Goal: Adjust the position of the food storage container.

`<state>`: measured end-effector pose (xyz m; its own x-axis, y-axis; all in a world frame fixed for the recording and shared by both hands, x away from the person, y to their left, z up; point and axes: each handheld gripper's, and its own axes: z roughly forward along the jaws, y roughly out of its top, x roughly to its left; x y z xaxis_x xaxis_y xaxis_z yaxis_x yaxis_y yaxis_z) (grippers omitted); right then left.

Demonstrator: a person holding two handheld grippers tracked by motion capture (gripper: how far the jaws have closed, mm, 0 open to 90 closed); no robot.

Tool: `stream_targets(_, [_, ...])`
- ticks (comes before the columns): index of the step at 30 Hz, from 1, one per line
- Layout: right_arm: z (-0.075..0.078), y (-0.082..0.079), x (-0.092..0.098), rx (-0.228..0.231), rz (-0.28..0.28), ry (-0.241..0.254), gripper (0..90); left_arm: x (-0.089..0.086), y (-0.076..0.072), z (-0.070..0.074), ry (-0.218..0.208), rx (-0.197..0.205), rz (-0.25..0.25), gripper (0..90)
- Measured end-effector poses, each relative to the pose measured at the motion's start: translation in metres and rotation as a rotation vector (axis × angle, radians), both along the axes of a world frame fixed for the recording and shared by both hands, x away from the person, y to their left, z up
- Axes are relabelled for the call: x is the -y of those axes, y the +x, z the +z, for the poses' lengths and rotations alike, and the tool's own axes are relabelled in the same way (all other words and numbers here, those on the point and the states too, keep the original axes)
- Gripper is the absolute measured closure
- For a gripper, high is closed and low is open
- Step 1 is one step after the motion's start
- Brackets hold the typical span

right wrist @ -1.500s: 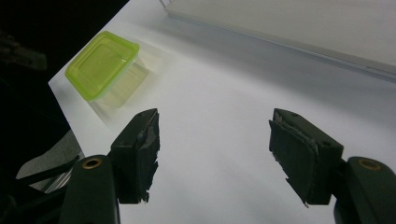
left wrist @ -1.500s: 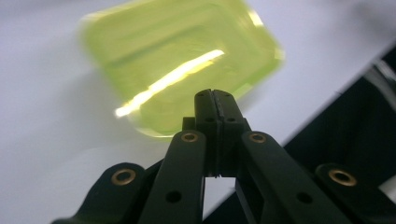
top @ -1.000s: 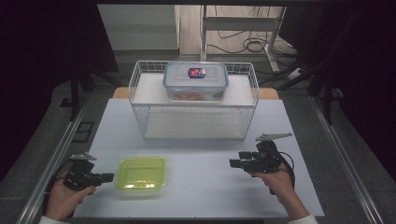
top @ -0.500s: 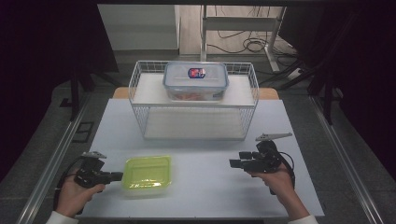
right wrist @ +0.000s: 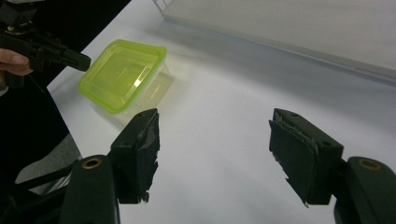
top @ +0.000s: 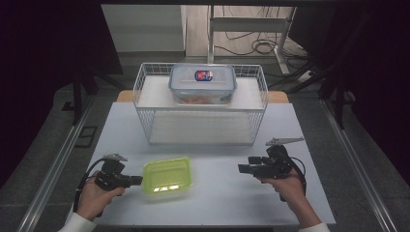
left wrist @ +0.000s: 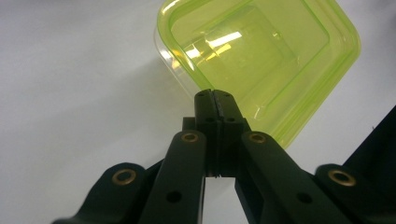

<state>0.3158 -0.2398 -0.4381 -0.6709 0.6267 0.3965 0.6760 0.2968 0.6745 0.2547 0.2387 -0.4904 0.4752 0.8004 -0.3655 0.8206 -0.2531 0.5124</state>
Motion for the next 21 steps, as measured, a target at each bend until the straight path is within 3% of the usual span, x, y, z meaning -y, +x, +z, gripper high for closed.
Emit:
stream_targets(9, [0.000, 0.000, 0.000, 0.002, 0.002, -0.001, 33.5, 0.016, 0.017, -0.001, -0.004, 0.003, 0.011, 90.0])
stream_targets(21, [0.000, 0.000, 0.001, 0.000, 0.001, 0.002, 33.5, 0.047, 0.034, 0.001, 0.000, 0.019, -0.019, 90.0])
